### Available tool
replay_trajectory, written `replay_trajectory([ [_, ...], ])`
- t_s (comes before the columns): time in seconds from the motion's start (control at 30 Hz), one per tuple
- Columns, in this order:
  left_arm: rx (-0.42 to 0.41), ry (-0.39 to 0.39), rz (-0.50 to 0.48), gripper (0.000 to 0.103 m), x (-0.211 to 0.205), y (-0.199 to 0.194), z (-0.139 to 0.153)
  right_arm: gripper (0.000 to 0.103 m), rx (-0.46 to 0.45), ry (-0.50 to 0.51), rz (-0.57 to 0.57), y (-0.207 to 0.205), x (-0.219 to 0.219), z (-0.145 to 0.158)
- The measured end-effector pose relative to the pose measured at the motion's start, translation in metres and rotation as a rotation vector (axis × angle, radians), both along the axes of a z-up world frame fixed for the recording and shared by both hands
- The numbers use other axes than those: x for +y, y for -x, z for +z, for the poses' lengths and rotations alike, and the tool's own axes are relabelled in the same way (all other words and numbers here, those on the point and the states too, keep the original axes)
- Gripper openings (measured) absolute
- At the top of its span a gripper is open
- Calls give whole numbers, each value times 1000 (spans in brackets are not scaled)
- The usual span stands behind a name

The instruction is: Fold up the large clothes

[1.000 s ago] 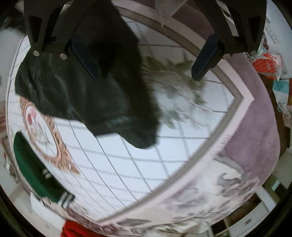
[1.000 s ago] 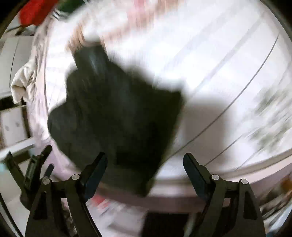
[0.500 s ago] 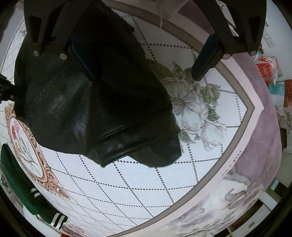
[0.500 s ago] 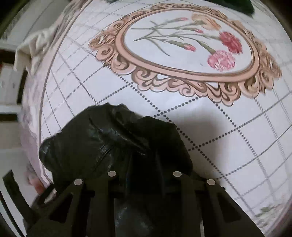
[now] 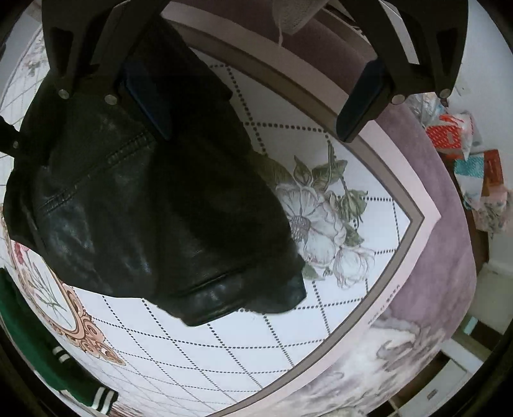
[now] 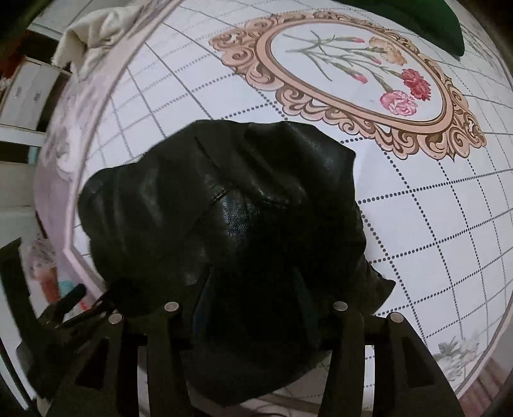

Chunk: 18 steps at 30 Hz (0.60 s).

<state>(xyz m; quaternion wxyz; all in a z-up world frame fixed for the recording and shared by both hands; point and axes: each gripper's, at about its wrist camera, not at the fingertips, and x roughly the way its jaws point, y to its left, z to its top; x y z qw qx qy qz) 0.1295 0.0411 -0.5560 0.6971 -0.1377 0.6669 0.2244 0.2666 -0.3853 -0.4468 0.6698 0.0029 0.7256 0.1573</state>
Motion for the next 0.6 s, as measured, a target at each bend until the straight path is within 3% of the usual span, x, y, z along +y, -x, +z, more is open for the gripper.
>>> replay_trajectory([
  [0.2, -4, 3, -5, 103, 1, -4, -1, 59, -8, 47, 17, -2, 14, -25],
  [0.4, -7, 31, 17, 103, 2, -3, -2, 72, 10, 61, 30, -7, 25, -36],
  [0.5, -23, 32, 66, 103, 18, 10, 15, 78, 13, 75, 63, -7, 35, -28],
  [0.6, -16, -14, 113, 103, 32, 38, 25, 78, -52, 28, 134, 2, 40, 8],
])
